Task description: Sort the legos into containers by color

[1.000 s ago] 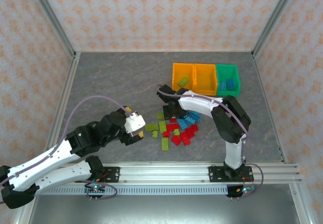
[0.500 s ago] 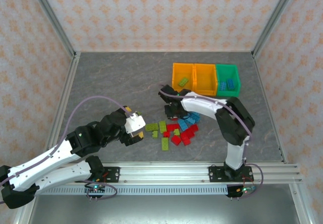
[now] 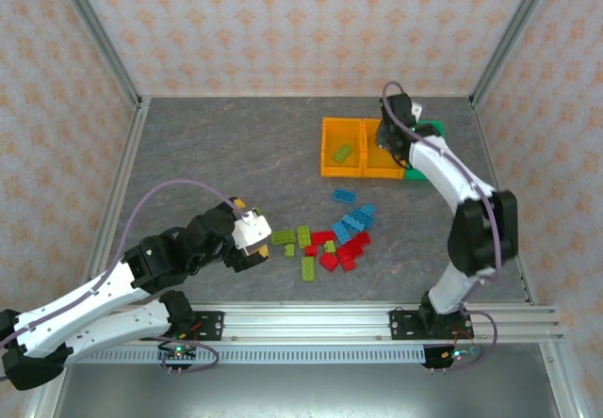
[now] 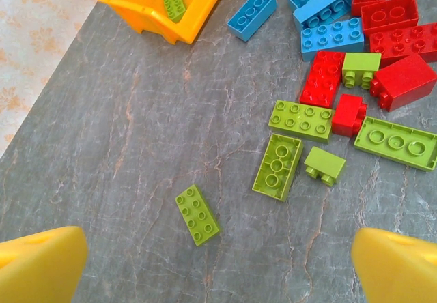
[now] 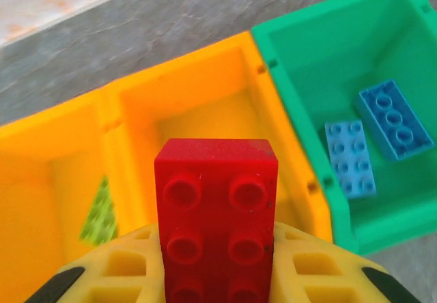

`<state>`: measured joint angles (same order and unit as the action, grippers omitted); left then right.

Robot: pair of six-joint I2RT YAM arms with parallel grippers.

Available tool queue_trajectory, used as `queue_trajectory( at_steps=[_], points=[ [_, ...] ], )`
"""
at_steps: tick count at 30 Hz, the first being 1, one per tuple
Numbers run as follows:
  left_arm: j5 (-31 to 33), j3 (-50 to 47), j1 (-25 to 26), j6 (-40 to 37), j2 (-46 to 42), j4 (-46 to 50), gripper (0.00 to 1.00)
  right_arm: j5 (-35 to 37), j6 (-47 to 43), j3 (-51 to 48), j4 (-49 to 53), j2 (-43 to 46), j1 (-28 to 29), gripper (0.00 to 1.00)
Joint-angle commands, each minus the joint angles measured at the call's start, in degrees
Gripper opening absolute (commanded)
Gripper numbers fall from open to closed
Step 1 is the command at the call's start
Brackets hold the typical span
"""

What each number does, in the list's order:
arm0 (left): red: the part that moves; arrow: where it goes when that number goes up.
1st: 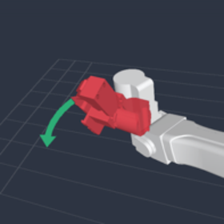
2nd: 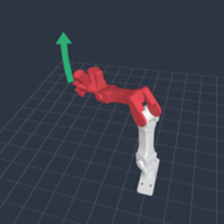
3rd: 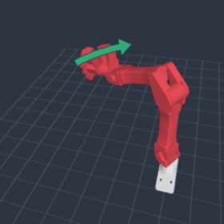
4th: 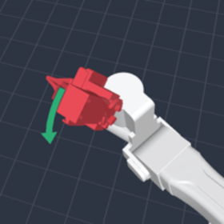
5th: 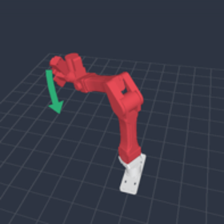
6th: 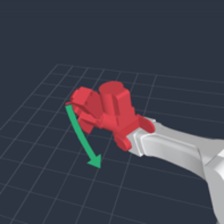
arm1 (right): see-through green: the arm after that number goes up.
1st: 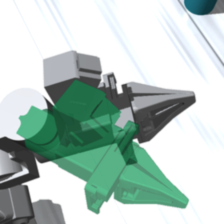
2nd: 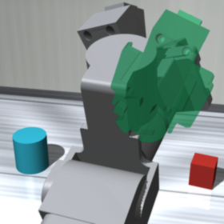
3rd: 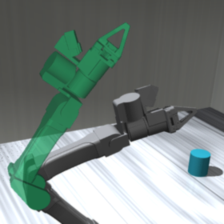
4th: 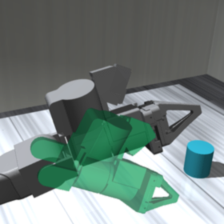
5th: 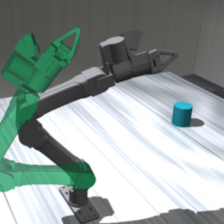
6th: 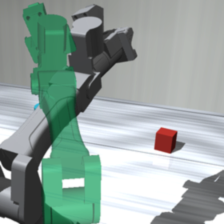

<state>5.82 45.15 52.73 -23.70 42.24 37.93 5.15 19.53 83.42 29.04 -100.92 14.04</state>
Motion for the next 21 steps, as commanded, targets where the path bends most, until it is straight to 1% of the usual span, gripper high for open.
queue_trajectory(
  at_steps=[1, 3, 5, 6, 8, 12, 14, 17, 19, 21],
  points=[
    [0.7, -0.7, -0.6, -0.3, -0.8, -1.4, 1.00, -2.9, -2.9, 7.0, 3.0, -7.9, -0.8, 0.26],
    [0.9, -0.8, -0.6, -0.1, -0.8, -1.4, 1.00, -3.0, -3.5, 10.7, 4.5, -11.7, -1.1, 0.33],
    [1.1, -0.9, -0.6, -0.2, -0.8, -1.5, 1.00, -2.4, -3.5, 13.4, 6.8, -13.9, -1.1, 0.41],
    [1.1, -1.1, -0.6, -0.1, -0.8, -1.6, 1.00, -2.6, -3.5, 14.2, 7.6, -14.2, -1.2, 0.43],
    [1.0, -1.2, -0.6, -0.1, -0.8, -1.8, 1.00, -3.0, -3.5, 13.7, 7.8, -12.9, -1.1, 0.48],
    [0.4, -1.1, -0.7, -0.1, -0.5, -1.9, 1.00, -2.8, -3.1, 10.3, 8.5, -7.2, -1.1, 0.51],
    [0.1, -0.9, -0.7, -0.1, -0.4, -1.6, 1.00, -4.4, -2.3, 6.9, 8.9, -2.8, -1.1, 0.52],
    [-0.4, -0.7, -0.7, -0.2, -0.5, -1.5, 1.00, -9.9, -1.6, -3.9, 5.5, 6.5, 0.6, 0.56],
    [-0.7, -0.7, -0.7, -0.4, -0.6, -1.4, 1.00, -12.0, -1.0, -11.5, 2.8, 11.9, 3.2, 0.61],
    [-1.3, -0.7, -0.8, -0.6, -0.6, -1.4, 1.00, -11.8, -2.2, -17.8, 0.3, 15.8, 8.0, 0.65]
  ],
)
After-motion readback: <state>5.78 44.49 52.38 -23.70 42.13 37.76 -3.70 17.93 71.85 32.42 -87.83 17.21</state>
